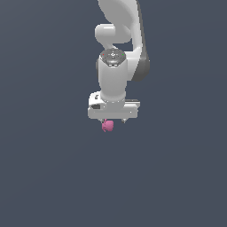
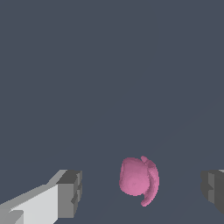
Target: Pick up the object and move it to a goal position.
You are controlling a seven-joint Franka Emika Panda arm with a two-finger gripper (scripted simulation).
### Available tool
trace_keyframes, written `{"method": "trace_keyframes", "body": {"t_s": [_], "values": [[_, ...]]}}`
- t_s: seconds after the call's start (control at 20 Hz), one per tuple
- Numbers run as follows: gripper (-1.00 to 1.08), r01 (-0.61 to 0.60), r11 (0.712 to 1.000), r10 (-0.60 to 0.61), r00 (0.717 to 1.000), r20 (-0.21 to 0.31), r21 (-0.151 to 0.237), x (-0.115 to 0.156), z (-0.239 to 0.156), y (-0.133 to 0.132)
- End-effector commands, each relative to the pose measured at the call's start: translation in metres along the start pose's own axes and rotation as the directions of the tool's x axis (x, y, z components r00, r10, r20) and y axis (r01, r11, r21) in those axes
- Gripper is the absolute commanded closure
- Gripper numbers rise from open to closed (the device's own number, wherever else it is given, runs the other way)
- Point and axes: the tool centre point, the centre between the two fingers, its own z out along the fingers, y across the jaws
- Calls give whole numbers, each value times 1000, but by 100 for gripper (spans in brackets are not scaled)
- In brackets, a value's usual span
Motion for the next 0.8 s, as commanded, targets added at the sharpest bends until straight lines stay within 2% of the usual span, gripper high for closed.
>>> {"method": "trace_keyframes", "body": {"t_s": [0.0, 0.45, 0.75], "values": [[-92, 0, 1000, 0, 1000, 0, 0, 0, 0, 0], [-92, -53, 998, 54, 998, -39, 23, 10, -15, 9], [-92, -58, 998, 59, 998, -35, 22, 7, -9, 10]]}}
